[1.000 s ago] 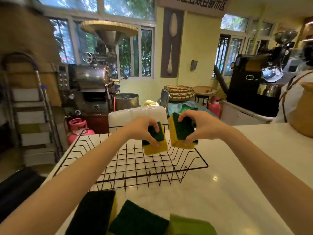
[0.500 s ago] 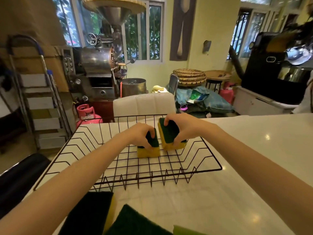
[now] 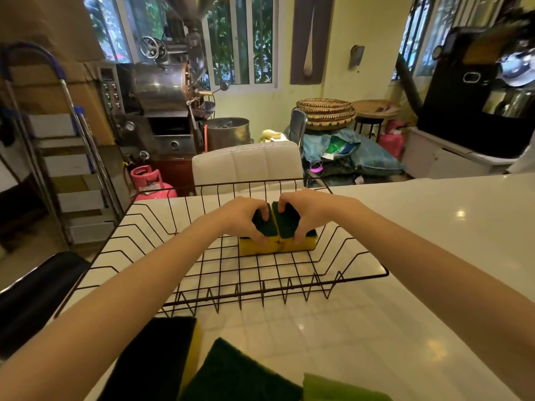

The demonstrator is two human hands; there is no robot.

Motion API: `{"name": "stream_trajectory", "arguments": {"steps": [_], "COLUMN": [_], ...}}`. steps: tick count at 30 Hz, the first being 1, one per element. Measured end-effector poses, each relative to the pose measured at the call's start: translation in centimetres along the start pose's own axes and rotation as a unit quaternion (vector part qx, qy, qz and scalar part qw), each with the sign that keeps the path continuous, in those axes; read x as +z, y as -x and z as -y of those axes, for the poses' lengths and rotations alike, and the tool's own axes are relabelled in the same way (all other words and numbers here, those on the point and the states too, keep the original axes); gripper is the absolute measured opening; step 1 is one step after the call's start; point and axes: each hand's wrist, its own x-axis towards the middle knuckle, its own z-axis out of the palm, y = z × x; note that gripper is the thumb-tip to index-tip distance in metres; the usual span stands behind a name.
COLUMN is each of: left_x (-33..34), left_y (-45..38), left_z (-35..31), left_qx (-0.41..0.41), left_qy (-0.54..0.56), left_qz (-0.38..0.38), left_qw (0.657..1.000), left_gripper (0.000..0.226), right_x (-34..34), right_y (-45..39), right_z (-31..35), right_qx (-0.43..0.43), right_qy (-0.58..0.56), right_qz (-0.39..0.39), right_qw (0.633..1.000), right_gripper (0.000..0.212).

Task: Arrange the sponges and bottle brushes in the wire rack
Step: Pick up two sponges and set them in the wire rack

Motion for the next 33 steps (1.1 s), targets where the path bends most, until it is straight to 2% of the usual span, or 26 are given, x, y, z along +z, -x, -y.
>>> {"name": "stream_trajectory", "arguments": {"steps": [8, 14, 18, 21, 23, 28, 30, 33], "left_x": [-0.1, -0.1, -0.9, -2.2, -3.2, -3.3, -2.3, -0.3], "left_y": [-0.2, 0.2, 1.5, 4.0, 6.5, 13.5, 16.2, 19.9], "left_z": [-0.2, -0.6, -1.1, -1.6, -1.7, -2.2, -2.5, -2.5], "left_qx": [-0.005, -0.005, -0.015, -0.028, -0.016, 0.043, 0.063, 0.091], "left_qy": [-0.019, -0.044, -0.045, -0.025, 0.013, 0.081, 0.095, 0.091], "left_qz": [0.032, 0.012, 0.070, 0.100, 0.077, -0.041, -0.083, -0.120], "left_qw": [0.999, 0.999, 0.996, 0.994, 0.997, 0.995, 0.990, 0.984], "left_gripper": [0.047, 0.049, 0.053, 0.064, 0.065, 0.057, 0.056, 0.052], "right_x": [-0.2, 0.3, 0.5, 0.9, 1.3, 2.2, 3.0, 4.9], "right_y": [-0.2, -0.4, 0.0, 1.2, 2.9, 9.0, 11.3, 14.2], "right_z": [0.5, 1.6, 2.2, 2.8, 3.9, 8.3, 9.9, 11.6], "right_qx": [0.018, 0.029, 0.021, 0.024, 0.004, -0.077, -0.111, -0.162], "right_qy": [0.019, 0.092, 0.117, 0.055, 0.011, -0.092, -0.147, -0.166], "right_qz": [0.032, 0.041, 0.035, 0.012, -0.029, -0.144, -0.164, -0.180], "right_qw": [0.999, 0.994, 0.992, 0.998, 1.000, 0.982, 0.969, 0.956], "right_gripper": [0.066, 0.068, 0.064, 0.062, 0.067, 0.079, 0.080, 0.077]}}
